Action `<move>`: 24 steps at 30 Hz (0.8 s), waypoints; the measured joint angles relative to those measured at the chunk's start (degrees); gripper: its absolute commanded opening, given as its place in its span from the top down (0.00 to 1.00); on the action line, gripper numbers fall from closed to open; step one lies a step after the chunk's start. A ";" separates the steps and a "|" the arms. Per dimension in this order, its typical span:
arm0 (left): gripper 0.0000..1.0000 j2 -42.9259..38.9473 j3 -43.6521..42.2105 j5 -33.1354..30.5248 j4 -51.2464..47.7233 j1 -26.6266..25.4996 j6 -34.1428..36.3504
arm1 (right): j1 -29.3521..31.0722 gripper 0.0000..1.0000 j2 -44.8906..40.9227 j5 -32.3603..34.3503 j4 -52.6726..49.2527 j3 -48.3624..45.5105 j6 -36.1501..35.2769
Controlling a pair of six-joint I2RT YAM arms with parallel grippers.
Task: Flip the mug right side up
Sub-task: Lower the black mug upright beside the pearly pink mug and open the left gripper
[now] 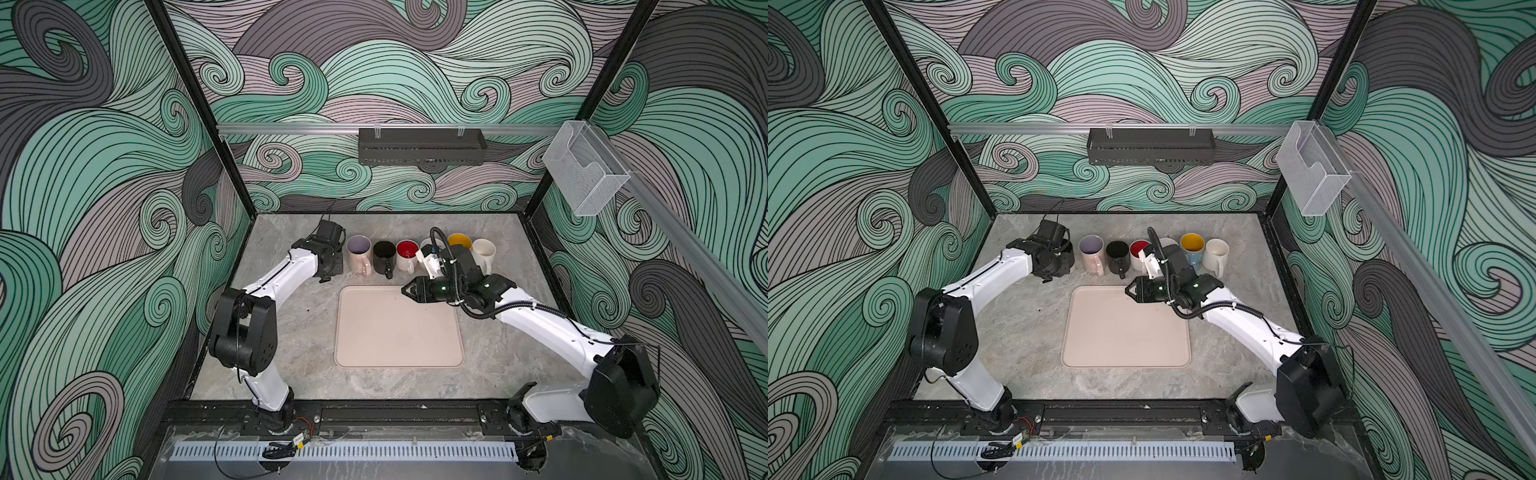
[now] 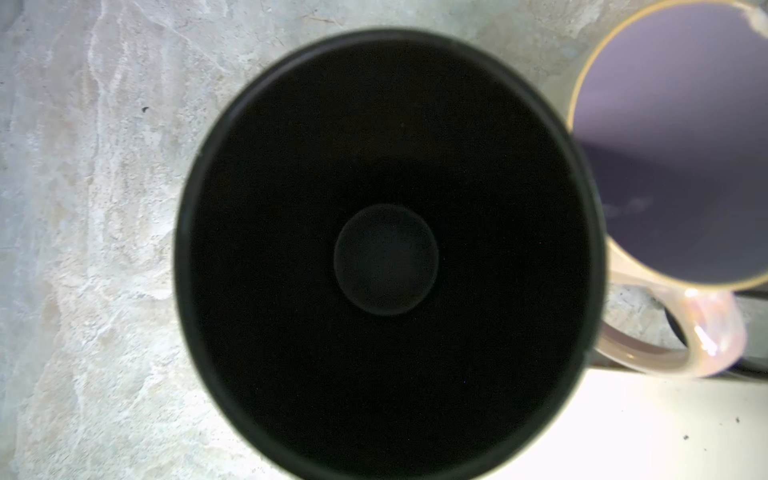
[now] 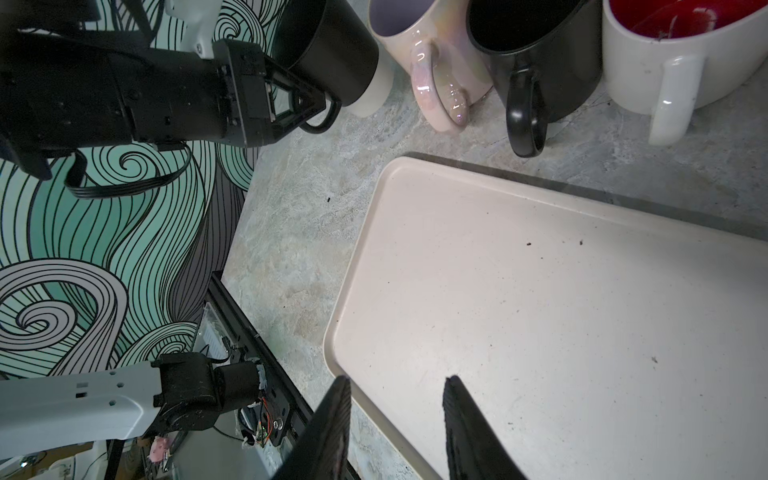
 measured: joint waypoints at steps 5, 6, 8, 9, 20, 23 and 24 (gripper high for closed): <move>1.00 2.36 1.77 0.59 0.76 0.00 0.00 | -0.07 0.61 0.00 0.00 -0.31 0.00 -0.20; 1.00 2.75 2.10 0.66 0.74 0.00 -0.02 | -0.07 0.61 0.00 0.02 -0.37 0.00 -0.20; 1.00 3.56 2.56 0.85 0.94 0.00 -0.02 | -0.09 0.61 0.00 0.02 -0.55 -0.02 -0.22; 1.00 3.91 2.78 0.92 0.92 0.00 -0.04 | -0.11 0.61 0.00 0.02 -0.52 -0.09 -0.24; 1.00 7.17 3.39 2.21 1.05 0.02 -0.46 | -0.22 0.61 -0.04 0.07 -0.74 -0.96 -0.33; 1.00 7.30 3.39 2.43 1.11 0.09 -0.52 | -0.33 0.61 -0.07 0.09 -0.74 -0.96 -0.35; 1.00 7.39 3.39 2.47 1.16 0.11 -0.55 | -0.37 0.61 -0.07 0.09 -0.74 -0.96 -0.35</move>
